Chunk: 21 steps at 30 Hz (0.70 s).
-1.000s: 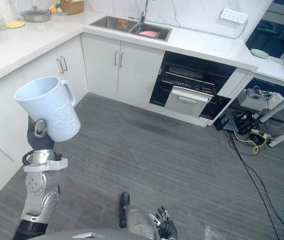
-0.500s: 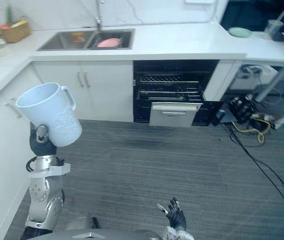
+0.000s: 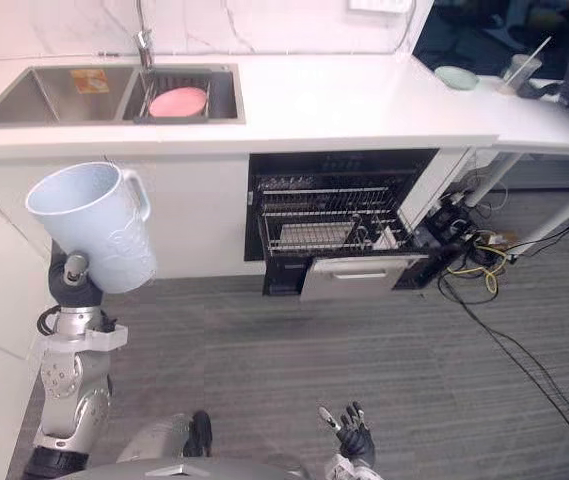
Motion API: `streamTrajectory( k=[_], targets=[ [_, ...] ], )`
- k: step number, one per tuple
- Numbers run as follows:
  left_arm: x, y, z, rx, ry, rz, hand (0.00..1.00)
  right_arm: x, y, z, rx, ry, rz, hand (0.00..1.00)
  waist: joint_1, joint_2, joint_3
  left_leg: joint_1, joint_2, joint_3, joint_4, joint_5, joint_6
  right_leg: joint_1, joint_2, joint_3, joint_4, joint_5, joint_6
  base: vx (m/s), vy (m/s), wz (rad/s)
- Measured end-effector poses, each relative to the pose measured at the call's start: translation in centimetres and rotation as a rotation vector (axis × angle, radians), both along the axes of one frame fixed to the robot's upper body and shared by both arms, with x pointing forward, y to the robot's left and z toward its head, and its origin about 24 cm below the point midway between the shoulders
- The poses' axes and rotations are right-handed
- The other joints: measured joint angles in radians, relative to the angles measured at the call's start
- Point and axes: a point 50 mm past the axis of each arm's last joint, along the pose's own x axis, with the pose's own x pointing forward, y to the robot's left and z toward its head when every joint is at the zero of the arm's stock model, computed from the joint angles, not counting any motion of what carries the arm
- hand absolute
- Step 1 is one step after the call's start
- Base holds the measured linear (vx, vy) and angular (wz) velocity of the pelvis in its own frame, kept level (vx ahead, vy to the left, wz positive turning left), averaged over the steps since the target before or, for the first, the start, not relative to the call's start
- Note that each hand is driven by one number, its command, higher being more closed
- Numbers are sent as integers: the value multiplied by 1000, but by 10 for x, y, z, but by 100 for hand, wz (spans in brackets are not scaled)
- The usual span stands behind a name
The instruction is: Walk over to the sink, pick up the cup, carry it to the dishwasher, place the cup inside the dishwasher, then close the dishwasher door
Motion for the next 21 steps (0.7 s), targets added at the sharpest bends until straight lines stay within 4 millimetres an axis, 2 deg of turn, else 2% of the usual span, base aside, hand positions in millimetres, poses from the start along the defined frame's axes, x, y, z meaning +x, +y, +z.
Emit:
streamTrajectory(
  k=[1, 2, 4, 6, 7, 8, 9, 10, 11, 12, 13, 14, 16, 18, 19, 20, 21],
  targets=[
    [1, -4, -3, 8, 18, -5, 100, 1, 1, 2, -13, -18, 17, 0, -18, 19, -5, 76, 6, 8, -77, 5, -8, -77, -13, -74, 29, -34, -32, 485, 249, -40],
    [2, -7, -3, 20, 20, -8, 100, 0, 2, 4, -26, -30, 33, 0, -29, 25, -10, 125, 11, 20, -121, 9, -6, -135, -19, -114, 8, -59, -39, 490, 201, -22],
    [3, -10, -2, 45, 23, -16, 100, 2, 6, 8, -39, -60, 42, 0, -53, 25, -10, 193, 12, 38, -172, 12, 1, -215, -40, -185, -111, -102, -53, 436, 89, -16],
    [3, -10, -4, 60, 40, -7, 100, 8, 8, 12, -55, -85, 36, 0, -68, 26, -10, 251, 26, 53, -204, -4, -15, -244, -48, -264, -302, -114, -70, 431, 6, -23],
    [2, -8, -5, 60, 46, 1, 100, 13, 9, 16, -67, -111, 21, 0, -69, 35, -7, 276, 45, 78, -202, -26, -43, -244, -33, -311, -458, -98, -86, 488, -43, -47],
    [1, -4, -7, 61, 55, 17, 100, 20, 8, 21, -82, -143, 10, 0, -64, 31, -11, 299, 62, 108, -195, -56, -67, -230, 1, -335, -623, -32, -97, 473, -54, -58],
    [-1, 0, -8, 66, 61, 31, 100, 24, 8, 25, -91, -165, 13, 0, -62, 22, -16, 310, 62, 122, -189, -73, -79, -224, 16, -344, -695, 24, -105, 430, -84, -69],
    [-6, 7, -12, 86, 78, 52, 100, 28, 7, 33, -115, -204, 11, 0, -64, -9, -35, 323, 48, 138, -167, -117, -94, -216, 23, -343, -784, 179, -149, 427, -103, -78],
    [-9, 9, -22, 75, 121, 74, 100, 38, -4, 43, -172, -238, 2, 0, -64, 29, -40, 345, 85, 159, -139, -170, -103, -212, 67, -331, -770, 174, -165, 415, -92, -80],
    [-11, 9, -25, 65, 138, 80, 100, 42, -7, 48, -196, -255, -11, 0, -65, 50, -47, 344, 105, 164, -124, -179, -115, -206, 90, -319, -780, 163, -167, 414, -106, -81],
    [-12, 7, -26, 52, 142, 91, 100, 50, -15, 60, -247, -295, -33, 0, -66, 88, -46, 340, 133, 154, -90, -204, -118, -194, 126, -309, -806, 149, -165, 369, -93, -64],
    [-10, 4, -23, 43, 128, 98, 100, 56, -21, 71, -287, -336, -68, 0, -66, 115, -42, 324, 154, 148, -37, -217, -118, -192, 153, -293, -813, 129, -165, 456, -127, -58],
    [-7, 2, -20, 52, 111, 96, 100, 63, -26, 86, -324, -390, -130, 0, -70, 121, -32, 293, 184, 139, 101, -204, -121, -156, 168, -285, -821, 99, -166, 344, -80, -24],
    [-7, -1, -20, 45, 106, 88, 100, 61, -34, 102, -364, -447, -193, 0, -71, 118, -15, 229, 224, 122, 329, -122, -108, -87, 183, -267, -853, 76, -164, 252, -29, -17],
    [-9, -3, -21, 35, 110, 83, 100, 62, -38, 112, -387, -493, -211, 0, -64, 109, -4, 162, 256, 112, 498, -40, -103, -45, 189, -246, -884, 70, -167, 257, 28, -36],
    [-11, -6, -22, 22, 117, 74, 100, 64, -40, 122, -408, -547, -220, 0, -59, 116, -8, 81, 280, 86, 616, -80, -111, -11, 198, -227, -921, 73, -172, 255, 46, -51],
    [-12, -8, -23, 22, 119, 65, 100, 67, -41, 128, -420, -581, -223, 0, -51, 114, -7, 48, 280, 76, 618, -121, -107, 12, 194, -206, -941, 76, -176, 207, 48, -53]
  ],
)
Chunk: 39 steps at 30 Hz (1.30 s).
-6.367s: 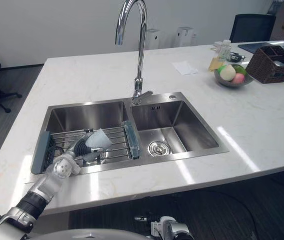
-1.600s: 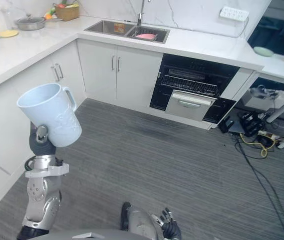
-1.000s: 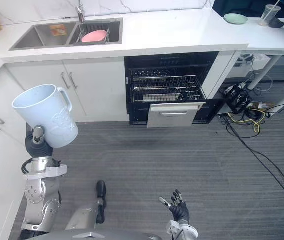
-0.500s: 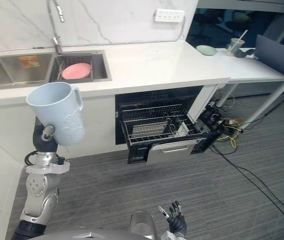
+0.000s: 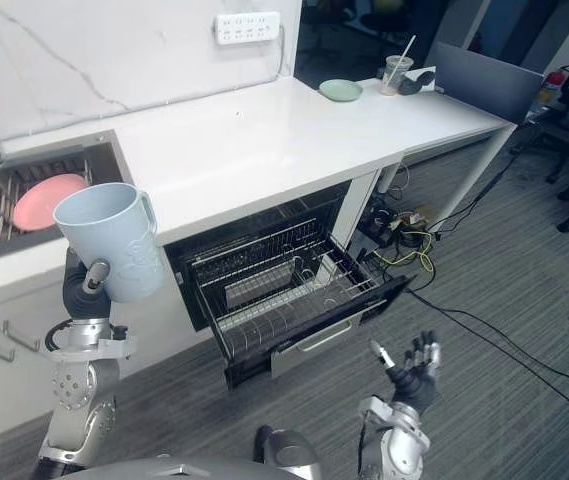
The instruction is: Walk over to the sink, pick up the cup, carry it to the dishwasher, place the cup inside the dishwasher, then close the dishwasher door
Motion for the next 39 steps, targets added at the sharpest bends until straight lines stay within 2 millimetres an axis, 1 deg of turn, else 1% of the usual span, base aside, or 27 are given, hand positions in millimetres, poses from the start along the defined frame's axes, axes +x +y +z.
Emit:
streamTrajectory(
  k=[1, 2, 3, 4, 5, 6, 7, 8, 9, 10, 11, 13, 16, 17, 21, 22, 24, 26, 30, 35, 39],
  targets=[
    [0, 0, 0, 0, 0, -1, 100, 2, 0, 2, -5, -15, 4, 0, 6, -5, 2, -15, -3, -3, -24, -24, 5, 13, -8, 11, -11, 4, 1, 236, 89, -78],
    [-2, 0, -1, -1, -1, 2, 100, 8, 2, 8, -13, -45, 29, 0, 20, -17, -1, -28, -18, -10, -168, -73, 9, 27, -36, 49, -28, 17, 29, 220, 104, -77],
    [-3, 1, -2, -4, -1, 6, 100, 10, 4, 10, -25, -56, 45, 0, 23, -21, -3, -24, -35, -23, -298, -78, 4, 35, -52, 67, -43, 26, 49, 246, 155, -79],
    [-5, 0, -1, -12, -6, 9, 100, 12, 4, 14, -43, -66, 63, 0, 22, -18, -6, -16, -59, -59, -447, -64, -4, 39, -68, 81, -57, 34, 67, 160, 142, -46],
    [-6, 0, -1, -18, -11, 10, 100, 13, 4, 17, -56, -76, 75, 0, 19, -10, -11, -13, -68, -85, -548, -35, -8, 36, -73, 87, -69, 40, 78, 242, 271, -45],
    [-7, -1, 3, -32, -34, 13, 100, 15, 4, 24, -84, -98, 103, 0, 17, 9, -20, -2, -73, -122, -708, 103, -38, 21, -74, 109, -75, 42, 104, 213, 252, -48],
    [-7, -1, 3, -32, -42, 14, 100, 17, 6, 25, -80, -101, 114, 0, 15, 6, -29, 25, -96, -98, -766, 170, -35, 14, -94, 130, -76, 46, 130, 246, 281, -45],
    [-7, -1, 4, -33, -48, 15, 100, 17, 8, 27, -78, -109, 117, 0, 11, -6, -28, 45, -111, -87, -801, 181, -25, 12, -108, 125, -76, 50, 136, 165, 208, -36],
    [-7, 0, 6, -21, -60, 23, 100, 19, 12, 30, -75, -134, 137, 0, 9, -34, -30, 69, -139, -63, -846, 196, -12, 10, -139, 128, -86, 49, 151, 132, 201, -26],
    [-6, 1, 7, -1, -69, 25, 100, 21, 15, 35, -79, -157, 157, 0, 7, -50, -34, 72, -155, -52, -857, 199, -8, 7, -154, 129, -96, 53, 161, 98, 268, -30],
    [-2, 0, 13, 55, -100, 34, 100, 25, 23, 48, -85, -232, 209, 0, 3, -80, -41, 74, -182, -36, -872, 197, 5, 4, -177, 126, -115, 64, 179, 57, 220, -24],
    [0, -5, 17, 64, -120, 33, 100, 27, 29, 57, -86, -288, 265, 0, 0, -83, -42, 87, -196, -30, -892, 199, 14, 3, -189, 125, -117, 67, 185, 10, 143, -12],
    [1, -11, 20, 85, -139, 37, 100, 29, 37, 59, -63, -314, 315, 0, -4, -83, -42, 92, -202, -21, -901, 201, 22, 0, -190, 127, -122, 70, 190, -32, 27, -9],
    [1, -13, 20, 97, -144, 67, 100, 30, 41, 62, -34, -335, 356, 0, -4, -83, -42, 106, -203, -6, -918, 205, 25, 0, -190, 132, -125, 72, 191, -40, 14, -23],
    [3, -24, 24, 160, -192, 163, 100, 37, 56, 69, 54, -388, 456, 0, 3, -87, -46, 129, -201, 24, -943, 209, 22, -1, -188, 135, -145, 82, 184, -37, 4, -28],
    [6, -29, 25, 180, -205, 177, 100, 38, 60, 72, 64, -397, 479, 0, 2, -90, -49, 130, -201, 26, -945, 210, 22, 0, -186, 135, -146, 93, 191, 0, -3, -17],
    [9, -34, 25, 202, -219, 185, 100, 42, 65, 74, 76, -410, 505, 0, 1, -95, -51, 132, -199, 29, -945, 210, 22, 0, -184, 140, -149, 98, 190, 3, -3, -11],
    [12, -40, 23, 231, -212, 192, 100, 49, 74, 83, 108, -449, 570, 0, 6, -104, -57, 141, -197, 49, -946, 208, 20, 0, -179, 158, -152, 104, 190, 2, -2, -22],
    [18, -48, 17, 262, -182, 180, 100, 56, 89, 96, 115, -497, 651, 0, 8, -117, -65, 152, -198, 57, -955, 208, 21, 12, -177, 157, -163, 118, 190, -15, -2, -9],
    [17, -57, 10, 304, -157, 190, 100, 60, 108, 105, 139, -524, 749, 0, 12, -137, -84, 174, -204, 67, -992, 216, 15, 16, -178, 161, -167, 123, 192, -43, 1, -4],
    [16, -64, 6, 323, -155, 203, 100, 64, 121, 109, 174, -534, 814, 0, 14, -136, -97, 195, -210, 76, -1033, 233, 18, 12, -175, 171, -167, 123, 192, -29, -3, -7]
  ],
)
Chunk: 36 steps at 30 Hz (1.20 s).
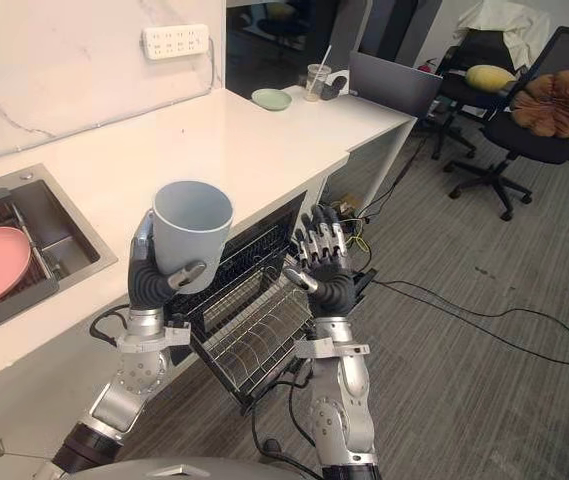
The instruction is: Walk over to the sink, pick up the cup, carry it to the dishwasher, place the cup inside the dishwasher, then close the dishwasher door
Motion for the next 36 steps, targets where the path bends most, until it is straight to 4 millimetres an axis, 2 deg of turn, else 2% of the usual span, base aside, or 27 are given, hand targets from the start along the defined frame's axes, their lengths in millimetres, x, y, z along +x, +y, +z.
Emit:
streamTrajectory(
  k=[10, 18, 24, 28, 31, 36],
  targets=[
    [2, -13, -15, 119, 34, 50, 100, 2, 24, 10, 89, -18, 159, 0, 5, 6, -14, 3, -2, 3, -19, 20, 5, -4, 4, 8, -8, 6, 1, 0, -6, -1],
    [0, -21, -27, 183, 82, 47, 100, 0, 43, 12, 77, -24, 250, 0, 6, 15, -39, 3, -2, 3, -19, 22, 5, -4, 4, 9, -9, 7, 1, -20, -13, 0],
    [-1, -22, -28, 182, 84, 47, 100, -1, 48, 11, 59, -13, 259, 0, 9, 27, -49, 3, -3, 4, -19, 25, 4, -5, 4, 9, -9, 7, 0, 0, 0, 0],
    [-1, -22, -30, 183, 89, 49, 100, 0, 50, 11, 14, -3, 247, 0, 11, 26, -51, 2, -3, 4, -19, 26, 5, -10, 4, 9, -11, 7, 0, -8, -5, 0],
    [-2, -22, -34, 206, 91, 56, 100, 0, 52, 8, -27, 29, 244, 0, 14, 24, -77, -4, -4, 4, -19, 28, 5, -13, 4, 9, -13, 8, 0, 0, 0, 0],
    [-3, -23, -34, 241, 66, 76, 100, 2, 53, 6, -29, 60, 248, 0, 14, 23, -77, -3, -5, 4, -19, 30, 6, -13, 4, 9, -13, 9, -1, 0, 0, 0]
  ],
)
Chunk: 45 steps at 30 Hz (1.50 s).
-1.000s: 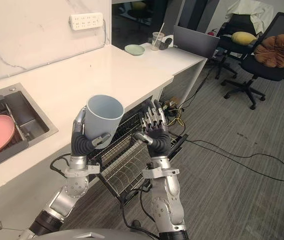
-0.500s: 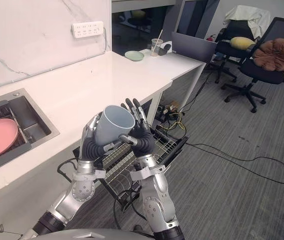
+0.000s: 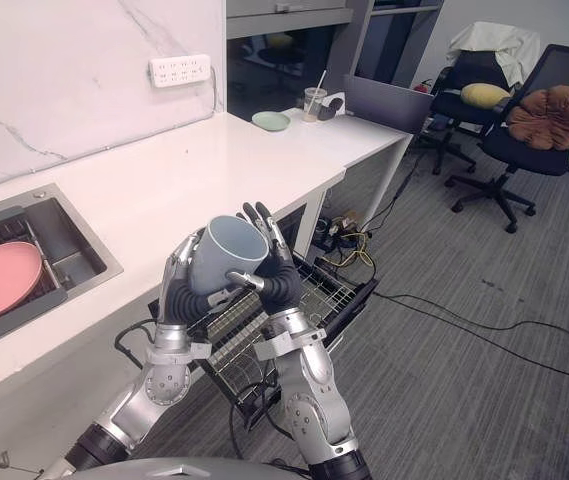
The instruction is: Walk over to the sink, pick up the cup, carry it to the dishwasher, place the cup inside the dishwasher, then close the dishwasher door
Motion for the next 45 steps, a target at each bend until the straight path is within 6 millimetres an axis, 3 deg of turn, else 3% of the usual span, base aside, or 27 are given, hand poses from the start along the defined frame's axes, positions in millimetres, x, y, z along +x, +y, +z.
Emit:
streamTrajectory(
  k=[13, 14, 35, 36, 45],
  targets=[
    [-2, 1, 0, 123, -93, 44, 100, -1, 3, -8, -60, 49, 50, 0, -1, -7, -16, -1, 1, 2, -1, 4, -1, -2, 0, 0, -2, -1, -2, 0, 0, 0],
    [-2, 2, 0, 123, -97, 48, 100, -1, 3, -8, -62, 49, 52, 100, -1, -9, -21, -1, 1, 2, -1, 4, -1, -2, 0, 0, -2, -1, -2, 0, 0, 0],
    [0, 2, -1, 155, -101, 56, 100, -2, 3, -9, -51, 73, 40, 100, -5, -11, -26, -19, 3, 5, 0, 5, -1, -16, 1, 0, -17, 11, -3, 0, 0, 0],
    [0, 3, -2, 155, -100, 56, 0, -2, 3, -9, -50, 74, 39, 100, -5, -10, -27, -19, 3, 5, 0, 6, -1, -16, 1, 1, -17, 11, -3, 0, 0, 0],
    [-4, -4, -2, 119, -77, 17, 0, 1, 3, -7, -39, 74, 14, 100, -4, -8, -28, -18, 3, 5, 0, 6, -1, -16, 1, 1, -16, 11, -3, 0, 0, 0]
  ],
)
